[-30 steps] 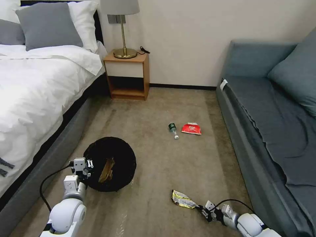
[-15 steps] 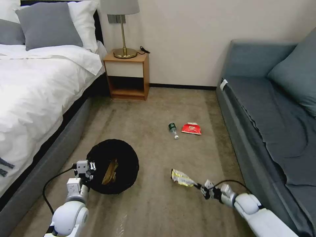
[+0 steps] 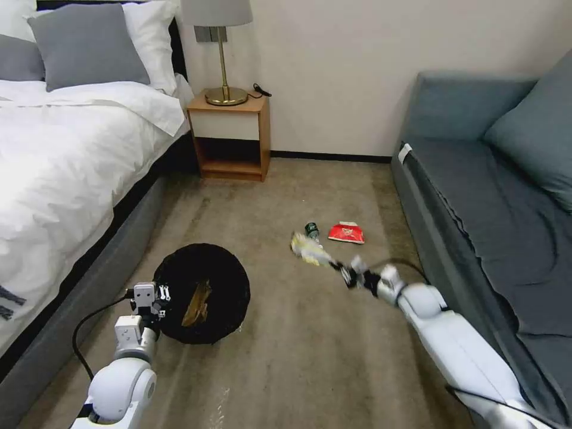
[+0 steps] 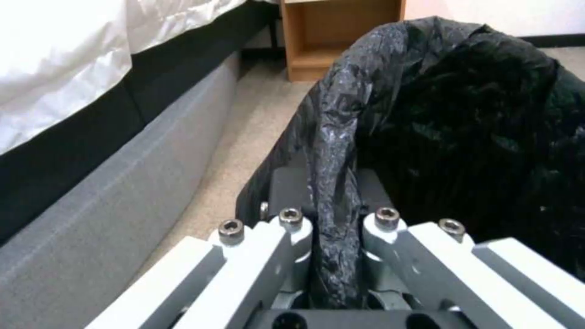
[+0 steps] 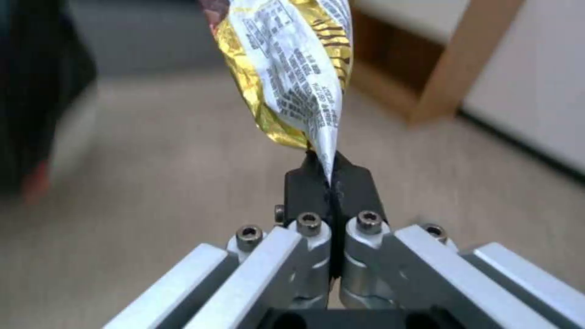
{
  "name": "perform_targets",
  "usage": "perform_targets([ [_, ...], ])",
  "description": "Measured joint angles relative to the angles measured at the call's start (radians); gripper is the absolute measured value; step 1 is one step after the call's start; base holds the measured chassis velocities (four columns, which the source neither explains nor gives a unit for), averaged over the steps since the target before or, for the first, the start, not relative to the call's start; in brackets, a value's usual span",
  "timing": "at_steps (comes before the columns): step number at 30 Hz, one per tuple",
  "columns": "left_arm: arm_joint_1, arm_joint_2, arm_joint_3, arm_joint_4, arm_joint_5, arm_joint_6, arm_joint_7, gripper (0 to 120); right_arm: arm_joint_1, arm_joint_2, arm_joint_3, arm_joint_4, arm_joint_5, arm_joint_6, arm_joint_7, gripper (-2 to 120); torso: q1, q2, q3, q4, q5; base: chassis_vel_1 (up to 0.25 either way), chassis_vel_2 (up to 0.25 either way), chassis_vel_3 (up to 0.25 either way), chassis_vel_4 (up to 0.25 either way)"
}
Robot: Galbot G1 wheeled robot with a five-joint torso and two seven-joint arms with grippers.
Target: Pick up the trash bin, then pick up the garbage on the floor and place it into the trash bin.
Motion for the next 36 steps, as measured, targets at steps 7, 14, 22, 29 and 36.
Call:
perform_targets([
  [7,-0.003,-0.005,0.009,0.007,0.003,0.001,0.002,4,0.058,0.085,-0.074,0.127,0.179,-0.067,0.067,0,0.000,0.000,0.000,-0.0001,-0.0002,0.000,0.000,0.000,0.000],
  [14,-0.002,-0.008,0.009,0.013,0.003,-0.005,0.006,4,0.083,0.160,-0.203,0.179,0.225,-0.103,0.089,0,0.000,0.000,0.000,-0.0001,-0.0001,0.000,0.000,0.000,0.000],
  [22,0.001,-0.006,0.016,0.000,0.002,-0.003,0.000,4,0.093,0.229,-0.302,0.131,0.222,-0.105,0.077,0,0.000,0.000,0.000,-0.0001,-0.0001,0.000,0.000,0.000,0.000],
  [29,-0.007,0.001,0.005,-0.021,-0.020,0.009,-0.008,4,0.047,0.281,-0.328,0.078,0.159,-0.076,0.055,0,0.000,0.000,0.000,-0.0002,0.0001,0.000,0.000,0.000,0.000],
  [36,-0.005,-0.001,0.004,-0.025,-0.037,0.009,-0.008,4,0.003,0.298,-0.342,0.052,0.096,-0.060,0.048,0,0.000,0.000,0.000,-0.0002,0.0001,0.000,0.000,0.000,0.000],
])
